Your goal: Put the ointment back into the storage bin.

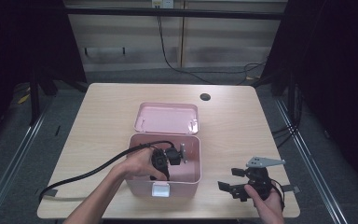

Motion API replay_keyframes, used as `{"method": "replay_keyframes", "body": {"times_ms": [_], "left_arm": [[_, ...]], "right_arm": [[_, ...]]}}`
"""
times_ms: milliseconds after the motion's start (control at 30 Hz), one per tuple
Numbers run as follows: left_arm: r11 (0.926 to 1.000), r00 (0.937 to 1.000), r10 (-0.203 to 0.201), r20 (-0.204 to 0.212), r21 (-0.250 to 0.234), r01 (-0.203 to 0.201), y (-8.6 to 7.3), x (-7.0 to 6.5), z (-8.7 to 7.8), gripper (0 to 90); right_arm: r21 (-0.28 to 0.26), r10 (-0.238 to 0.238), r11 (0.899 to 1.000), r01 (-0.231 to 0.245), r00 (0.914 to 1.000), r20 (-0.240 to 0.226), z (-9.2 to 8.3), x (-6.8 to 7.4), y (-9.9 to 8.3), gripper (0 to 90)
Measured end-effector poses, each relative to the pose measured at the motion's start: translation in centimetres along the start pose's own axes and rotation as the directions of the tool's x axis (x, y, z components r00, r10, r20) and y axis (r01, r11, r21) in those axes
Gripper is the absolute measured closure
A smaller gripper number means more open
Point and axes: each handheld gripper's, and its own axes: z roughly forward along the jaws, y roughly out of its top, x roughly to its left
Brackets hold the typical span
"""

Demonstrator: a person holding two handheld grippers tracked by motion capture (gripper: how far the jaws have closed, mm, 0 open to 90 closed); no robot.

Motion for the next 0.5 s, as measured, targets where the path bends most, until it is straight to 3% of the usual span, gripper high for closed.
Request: {"method": "replay_keyframes", "body": {"times_ms": [500], "left_arm": [[0.9998,0.9998,-0.001,-0.018,-0.021,0.0,-0.08,-0.15,-0.69,65.4]], "right_arm": [[-0.001,-0.003,1.0,0.003,1.0,-0.002,0.0,0.01,0.02,13.9]]}}
